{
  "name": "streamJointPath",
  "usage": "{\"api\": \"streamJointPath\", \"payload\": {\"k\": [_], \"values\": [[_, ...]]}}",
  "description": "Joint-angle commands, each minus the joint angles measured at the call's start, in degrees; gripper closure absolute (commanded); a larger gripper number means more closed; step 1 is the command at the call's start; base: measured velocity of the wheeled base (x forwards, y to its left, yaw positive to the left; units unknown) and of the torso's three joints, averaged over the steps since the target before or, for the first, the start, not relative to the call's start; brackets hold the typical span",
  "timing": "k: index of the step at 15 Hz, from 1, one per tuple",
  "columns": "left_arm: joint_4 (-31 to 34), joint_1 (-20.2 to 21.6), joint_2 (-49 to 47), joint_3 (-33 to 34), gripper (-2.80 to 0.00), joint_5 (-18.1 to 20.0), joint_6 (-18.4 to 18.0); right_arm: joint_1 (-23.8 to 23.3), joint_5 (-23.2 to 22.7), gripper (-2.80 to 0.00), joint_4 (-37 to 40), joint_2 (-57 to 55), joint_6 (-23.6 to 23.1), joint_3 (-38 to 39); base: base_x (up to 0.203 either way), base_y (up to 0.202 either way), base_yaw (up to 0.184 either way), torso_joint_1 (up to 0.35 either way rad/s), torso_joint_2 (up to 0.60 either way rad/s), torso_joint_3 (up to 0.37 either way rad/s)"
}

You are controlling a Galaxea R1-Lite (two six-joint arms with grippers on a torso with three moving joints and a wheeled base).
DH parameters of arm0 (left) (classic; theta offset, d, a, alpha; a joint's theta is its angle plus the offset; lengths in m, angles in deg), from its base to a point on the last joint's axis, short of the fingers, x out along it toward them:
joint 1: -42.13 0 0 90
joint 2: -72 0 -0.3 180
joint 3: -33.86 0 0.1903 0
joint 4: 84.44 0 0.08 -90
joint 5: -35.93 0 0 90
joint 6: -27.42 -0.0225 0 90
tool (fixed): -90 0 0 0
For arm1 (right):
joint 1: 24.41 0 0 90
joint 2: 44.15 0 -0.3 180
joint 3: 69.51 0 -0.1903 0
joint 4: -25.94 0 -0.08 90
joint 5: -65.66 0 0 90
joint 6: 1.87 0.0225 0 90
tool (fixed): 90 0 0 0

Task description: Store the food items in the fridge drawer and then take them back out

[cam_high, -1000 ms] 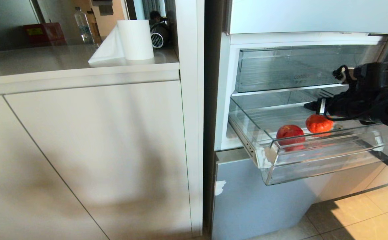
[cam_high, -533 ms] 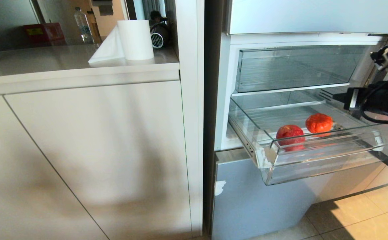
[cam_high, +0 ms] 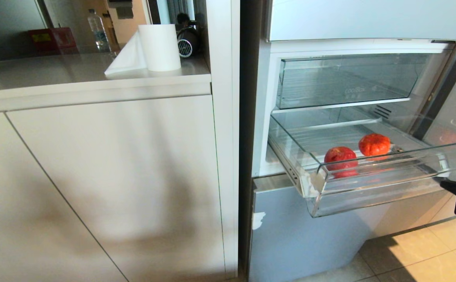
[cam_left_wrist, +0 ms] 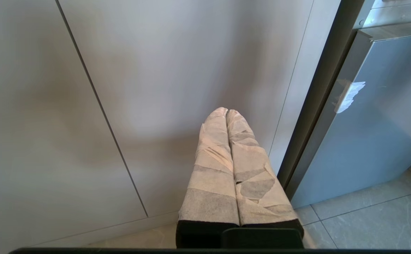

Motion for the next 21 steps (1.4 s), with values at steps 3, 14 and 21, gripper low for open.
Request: {"api": "streamJointPath", "payload": {"k": [3, 14, 21], "values": [[-0.1, 0.1, 0.0, 0.0, 0.00, 0.0, 0.0, 0.3, -1.4, 0.00, 0.0, -3.1, -0.2, 3.1, 0.000, 0.000, 0.000, 0.000, 0.00, 0.000], [0.0, 0.0, 0.0, 0.0, 0.00, 0.0, 0.0, 2.0, -8.9, 0.00, -12.5, -38.3, 1.7, -23.0, 0.000, 0.000, 0.000, 0.000, 0.00, 0.000], [-0.1, 0.0, 0.0, 0.0, 0.00, 0.0, 0.0, 7.8, -9.1, 0.00, -29.6, -38.7, 13.1, -17.3, 0.000, 0.000, 0.000, 0.000, 0.00, 0.000]]}}
